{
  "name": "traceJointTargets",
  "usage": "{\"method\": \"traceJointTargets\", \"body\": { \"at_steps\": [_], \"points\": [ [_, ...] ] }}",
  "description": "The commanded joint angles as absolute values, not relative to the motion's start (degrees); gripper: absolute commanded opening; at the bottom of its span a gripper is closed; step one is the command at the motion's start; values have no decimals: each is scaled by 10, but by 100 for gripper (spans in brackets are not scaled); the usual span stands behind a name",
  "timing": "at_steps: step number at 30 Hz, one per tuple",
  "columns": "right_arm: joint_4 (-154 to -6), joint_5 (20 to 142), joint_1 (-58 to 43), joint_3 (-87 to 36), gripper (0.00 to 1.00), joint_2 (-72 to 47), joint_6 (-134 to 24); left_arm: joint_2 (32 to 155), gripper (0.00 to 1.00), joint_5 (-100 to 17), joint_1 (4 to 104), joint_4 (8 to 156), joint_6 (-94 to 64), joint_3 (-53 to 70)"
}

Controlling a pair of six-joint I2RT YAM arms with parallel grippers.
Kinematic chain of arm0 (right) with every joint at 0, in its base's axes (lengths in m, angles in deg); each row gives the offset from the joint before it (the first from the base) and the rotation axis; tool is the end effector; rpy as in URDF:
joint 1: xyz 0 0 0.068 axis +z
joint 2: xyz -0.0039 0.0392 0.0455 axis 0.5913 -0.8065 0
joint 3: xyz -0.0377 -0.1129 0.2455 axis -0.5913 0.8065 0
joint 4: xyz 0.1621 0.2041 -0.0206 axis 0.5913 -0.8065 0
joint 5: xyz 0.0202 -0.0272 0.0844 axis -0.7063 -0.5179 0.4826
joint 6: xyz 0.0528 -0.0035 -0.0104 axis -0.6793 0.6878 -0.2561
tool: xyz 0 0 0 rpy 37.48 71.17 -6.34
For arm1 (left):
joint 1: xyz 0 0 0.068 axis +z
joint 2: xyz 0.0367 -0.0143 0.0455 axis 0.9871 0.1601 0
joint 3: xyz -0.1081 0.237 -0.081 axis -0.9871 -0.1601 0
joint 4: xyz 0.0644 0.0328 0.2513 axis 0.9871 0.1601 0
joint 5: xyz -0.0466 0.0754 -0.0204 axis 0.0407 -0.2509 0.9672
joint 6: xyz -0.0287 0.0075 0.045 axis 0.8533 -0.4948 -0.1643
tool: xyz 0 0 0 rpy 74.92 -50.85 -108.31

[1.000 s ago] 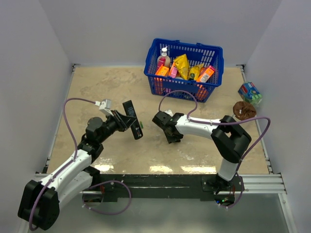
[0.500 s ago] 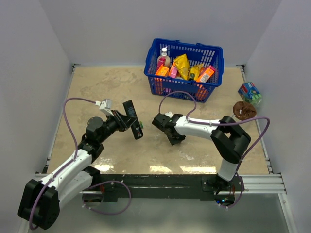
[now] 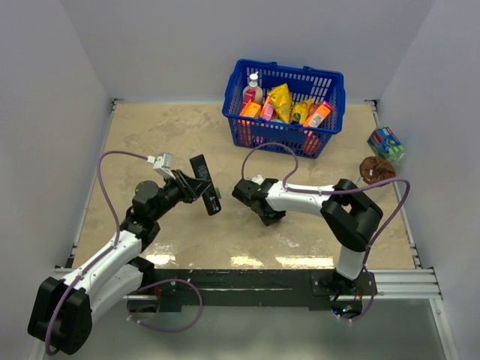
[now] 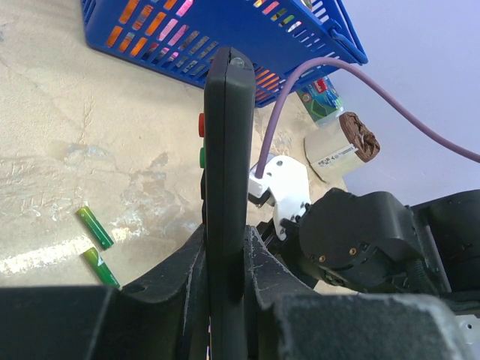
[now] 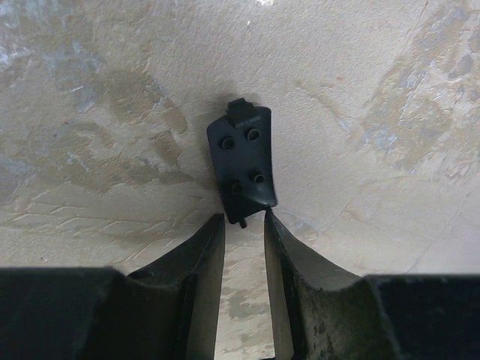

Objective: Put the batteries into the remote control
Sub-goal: Adjust the battery cover at the center of the board.

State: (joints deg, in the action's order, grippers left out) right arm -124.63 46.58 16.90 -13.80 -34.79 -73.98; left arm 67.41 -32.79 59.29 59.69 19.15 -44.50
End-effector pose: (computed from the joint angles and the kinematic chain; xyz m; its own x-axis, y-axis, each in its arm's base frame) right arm 0.2033 0.2449 0.1558 -0.8373 -0.4705 -0.2785 -0.3644 0.8599 -0.3574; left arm 0.1800 -0.0819 0.2292 -0.5171 -0.5357 -0.6676 0.3572 0.5738 -0.7370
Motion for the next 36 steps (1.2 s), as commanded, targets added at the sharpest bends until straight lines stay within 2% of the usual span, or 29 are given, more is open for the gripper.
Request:
{"method": "traceJointTargets", "body": {
  "at_steps": [1,7,18,25,28,36],
  "points": [
    [-1251,429,182,-160,30,-361,-735,667,0,-320,596,561,200,-443],
    [-1263,406,194,-167,22,-378,-735,665,0,-320,596,562,201,-444],
    [-1277,372,214,-200,0,-359,-727,665,0,-320,596,561,205,-443],
    [-1206,441,214,-196,0,-277,-712,659,0,-322,596,564,205,-443],
    [-1135,512,210,-164,0,-221,-707,655,0,-322,596,564,205,-442],
    [-766,779,146,5,0,-103,-771,631,0,-332,596,563,207,-445]
  ]
}}
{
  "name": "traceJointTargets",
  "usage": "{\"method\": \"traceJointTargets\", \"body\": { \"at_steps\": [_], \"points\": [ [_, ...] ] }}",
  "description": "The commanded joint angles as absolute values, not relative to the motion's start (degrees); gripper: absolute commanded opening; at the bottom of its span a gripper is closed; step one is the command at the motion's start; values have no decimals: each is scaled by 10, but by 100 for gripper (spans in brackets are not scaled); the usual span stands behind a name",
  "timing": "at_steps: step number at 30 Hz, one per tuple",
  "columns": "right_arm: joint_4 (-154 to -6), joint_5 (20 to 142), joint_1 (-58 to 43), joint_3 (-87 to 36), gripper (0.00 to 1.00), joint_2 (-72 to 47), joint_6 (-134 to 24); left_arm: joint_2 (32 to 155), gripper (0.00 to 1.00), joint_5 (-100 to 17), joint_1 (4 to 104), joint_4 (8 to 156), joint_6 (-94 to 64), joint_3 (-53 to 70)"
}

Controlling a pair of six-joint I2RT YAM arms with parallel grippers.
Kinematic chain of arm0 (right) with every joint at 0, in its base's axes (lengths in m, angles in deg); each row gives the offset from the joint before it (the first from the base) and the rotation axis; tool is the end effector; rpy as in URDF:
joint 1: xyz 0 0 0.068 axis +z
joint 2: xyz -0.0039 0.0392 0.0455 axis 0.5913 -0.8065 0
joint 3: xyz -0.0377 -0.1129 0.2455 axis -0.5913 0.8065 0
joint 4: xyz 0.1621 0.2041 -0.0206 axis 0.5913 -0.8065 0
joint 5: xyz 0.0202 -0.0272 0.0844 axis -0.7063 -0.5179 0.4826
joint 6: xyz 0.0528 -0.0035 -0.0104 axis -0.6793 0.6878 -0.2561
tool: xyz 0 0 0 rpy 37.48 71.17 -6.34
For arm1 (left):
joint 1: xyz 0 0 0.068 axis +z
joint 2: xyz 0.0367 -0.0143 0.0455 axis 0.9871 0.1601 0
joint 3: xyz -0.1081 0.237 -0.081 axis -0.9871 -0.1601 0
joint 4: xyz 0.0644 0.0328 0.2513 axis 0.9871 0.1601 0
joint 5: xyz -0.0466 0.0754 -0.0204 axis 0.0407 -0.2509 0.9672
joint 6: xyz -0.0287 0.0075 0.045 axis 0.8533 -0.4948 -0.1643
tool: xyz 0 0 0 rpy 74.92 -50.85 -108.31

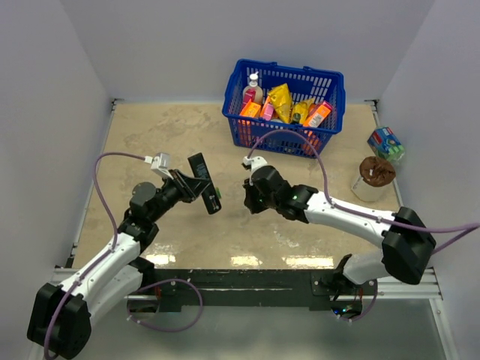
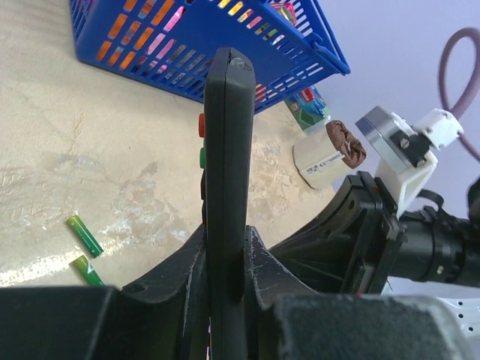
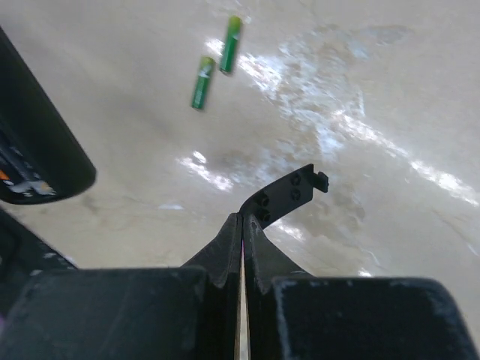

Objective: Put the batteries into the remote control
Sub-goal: Adjust the battery cover at the center of the board.

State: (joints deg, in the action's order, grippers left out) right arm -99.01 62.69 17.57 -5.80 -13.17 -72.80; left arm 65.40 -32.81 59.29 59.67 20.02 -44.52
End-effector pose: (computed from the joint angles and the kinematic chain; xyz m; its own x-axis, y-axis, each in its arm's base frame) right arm 0.1851 0.2424 0.2446 -0.6797 -0.2388 -0.6936 -0.4814 0.8586 0.1762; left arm 0.1761 -0.0804 0.2353 -0.5007 -0.5530 -0.6660 0.3734 0.5561 -0.7425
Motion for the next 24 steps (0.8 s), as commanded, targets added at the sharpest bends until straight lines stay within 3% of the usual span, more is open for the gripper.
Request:
{"method": "traceJointTargets", "body": {
  "at_steps": [1,10,24],
  "points": [
    [-739,797,133,15,0,-102,-790,627,0,-334,596,564,205,-445],
    [-306,974,75,168,0,-164,-953,585,0,-358,596,584,196,-445],
    [62,1008,64,278,0,-334,-1089,583,0,-359,596,594,194,-440]
  ]
}}
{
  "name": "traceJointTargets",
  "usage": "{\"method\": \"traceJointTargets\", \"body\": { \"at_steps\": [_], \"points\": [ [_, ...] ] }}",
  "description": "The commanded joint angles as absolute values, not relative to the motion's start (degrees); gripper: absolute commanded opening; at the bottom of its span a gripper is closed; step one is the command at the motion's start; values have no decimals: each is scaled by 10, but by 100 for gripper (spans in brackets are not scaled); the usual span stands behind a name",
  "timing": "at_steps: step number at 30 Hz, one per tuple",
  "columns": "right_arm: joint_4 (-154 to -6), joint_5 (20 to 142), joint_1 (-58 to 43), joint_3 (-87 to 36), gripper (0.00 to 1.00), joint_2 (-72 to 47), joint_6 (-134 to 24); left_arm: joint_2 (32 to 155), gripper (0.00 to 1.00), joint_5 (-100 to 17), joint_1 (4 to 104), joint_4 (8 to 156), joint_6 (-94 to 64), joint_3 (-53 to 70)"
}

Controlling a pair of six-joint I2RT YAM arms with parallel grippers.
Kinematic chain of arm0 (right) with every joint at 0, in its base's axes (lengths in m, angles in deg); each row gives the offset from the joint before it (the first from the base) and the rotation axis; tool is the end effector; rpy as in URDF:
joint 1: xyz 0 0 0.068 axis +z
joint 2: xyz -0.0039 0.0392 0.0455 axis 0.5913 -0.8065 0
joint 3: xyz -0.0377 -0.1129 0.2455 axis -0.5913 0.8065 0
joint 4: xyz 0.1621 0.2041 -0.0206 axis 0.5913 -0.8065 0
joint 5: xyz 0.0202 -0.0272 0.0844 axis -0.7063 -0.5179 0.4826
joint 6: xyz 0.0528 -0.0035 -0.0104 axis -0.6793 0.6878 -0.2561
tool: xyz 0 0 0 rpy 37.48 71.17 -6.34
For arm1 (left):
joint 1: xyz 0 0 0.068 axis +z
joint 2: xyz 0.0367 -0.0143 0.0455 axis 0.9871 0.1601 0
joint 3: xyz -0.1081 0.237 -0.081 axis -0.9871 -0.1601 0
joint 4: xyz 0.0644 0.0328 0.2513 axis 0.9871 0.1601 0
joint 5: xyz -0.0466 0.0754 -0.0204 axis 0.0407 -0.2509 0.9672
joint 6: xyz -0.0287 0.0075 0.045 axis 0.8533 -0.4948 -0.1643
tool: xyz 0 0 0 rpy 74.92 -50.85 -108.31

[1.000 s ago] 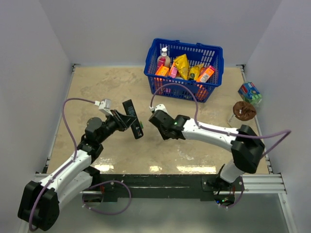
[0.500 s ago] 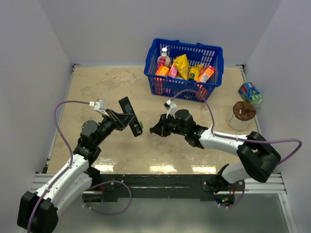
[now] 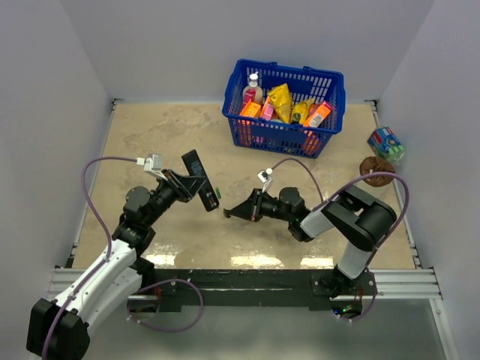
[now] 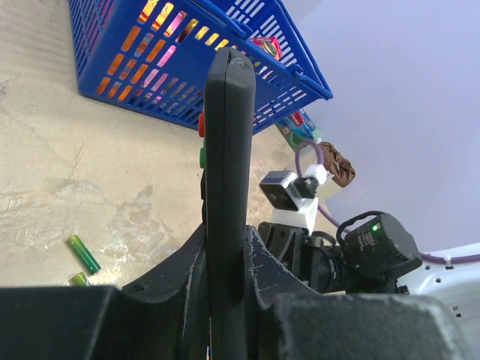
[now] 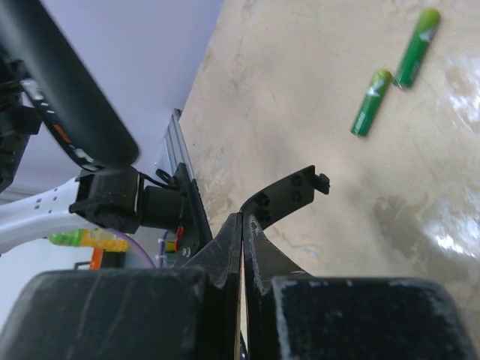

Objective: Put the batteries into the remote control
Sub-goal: Adjust the battery cover at the center of the board.

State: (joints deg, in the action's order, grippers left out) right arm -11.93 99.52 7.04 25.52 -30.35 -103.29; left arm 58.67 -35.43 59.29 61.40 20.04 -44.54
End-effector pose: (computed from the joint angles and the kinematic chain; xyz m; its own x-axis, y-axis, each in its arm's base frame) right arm 0.1997 0.2101 0.1426 -0.8151 0.2387 -0.5278 -0.4685 0.2643 0.8430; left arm 0.1628 -0.0734 0.2514 -0.4195 -0.5948 -0.6857 0.4078 0.5514 -0.7278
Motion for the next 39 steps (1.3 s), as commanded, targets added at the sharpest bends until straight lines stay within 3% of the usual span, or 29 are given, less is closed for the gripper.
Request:
{"method": "traceJointTargets", "body": {
  "at_steps": [1,8,14,18,21,23,28,33,39],
  "points": [
    [85,1009,62,282,0,-353,-1093,583,0,-359,596,594,194,-439],
    [247,1015,46,315,0,-464,-1149,582,0,-358,596,595,195,-439],
    [247,1009,39,341,0,-469,-1136,582,0,-359,596,596,193,-439],
    [239,1002,34,358,16,-455,-1126,584,0,-360,596,593,196,-439],
    [133,998,34,353,31,-407,-1079,580,0,-364,596,597,192,-437],
    [-21,978,36,334,38,-325,-1041,579,0,-371,596,608,185,-433],
    [-457,893,37,234,42,-163,-872,575,0,-382,596,636,169,-422],
    [-676,854,37,80,43,-183,-732,569,0,-394,596,666,161,-417],
    [-833,799,84,-75,45,-276,-649,544,0,-442,596,734,139,-404]
  ]
}}
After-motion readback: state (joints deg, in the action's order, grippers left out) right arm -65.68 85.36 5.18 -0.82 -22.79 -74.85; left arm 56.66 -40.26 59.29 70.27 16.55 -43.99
